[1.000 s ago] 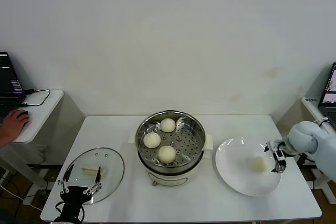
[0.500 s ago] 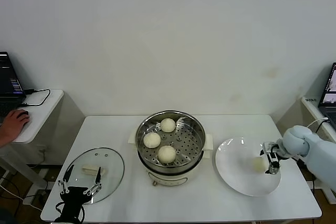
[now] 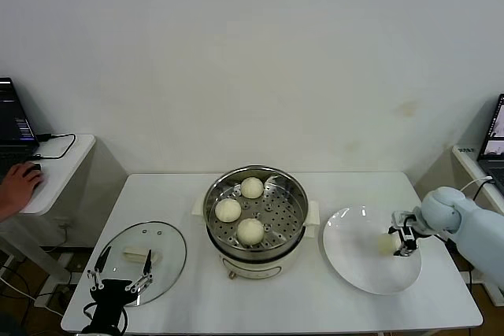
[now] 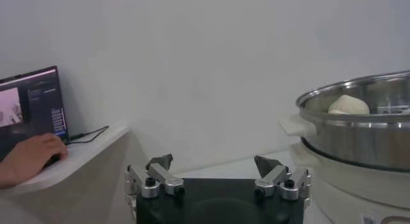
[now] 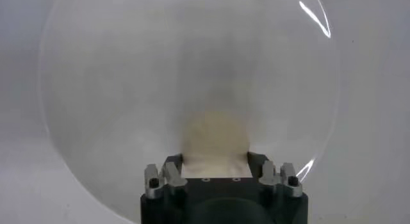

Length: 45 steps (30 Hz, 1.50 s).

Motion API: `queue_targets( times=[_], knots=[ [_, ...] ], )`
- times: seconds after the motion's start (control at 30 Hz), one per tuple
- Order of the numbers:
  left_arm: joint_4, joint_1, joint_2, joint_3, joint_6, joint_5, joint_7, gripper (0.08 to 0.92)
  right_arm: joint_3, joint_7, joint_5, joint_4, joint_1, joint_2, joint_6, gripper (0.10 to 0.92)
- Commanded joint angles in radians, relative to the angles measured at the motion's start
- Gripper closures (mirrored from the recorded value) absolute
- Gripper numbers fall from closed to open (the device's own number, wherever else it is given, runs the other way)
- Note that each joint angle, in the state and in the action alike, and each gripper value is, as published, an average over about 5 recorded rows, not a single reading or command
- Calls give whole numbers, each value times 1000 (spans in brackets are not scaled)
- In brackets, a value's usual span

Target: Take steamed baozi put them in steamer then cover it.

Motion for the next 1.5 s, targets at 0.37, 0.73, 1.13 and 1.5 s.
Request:
queue_targets(
  times=[0.37,0.73,1.13,1.5],
  knots=[
    [3,-7,13,7,4,-4,4,177,-381,-45,346,234,671,-56,-134,410],
    [22,-20,12,14,3,-31,4,177,-596,94,680,291,963,245,-324,401],
    [18,-13,-7,3,-1,-22,0,177,-656,244,785,239,826,472,-478,397],
    [15,-9,-7,1,-2,-19,0,177,-653,277,674,151,680,468,-499,397]
  ],
)
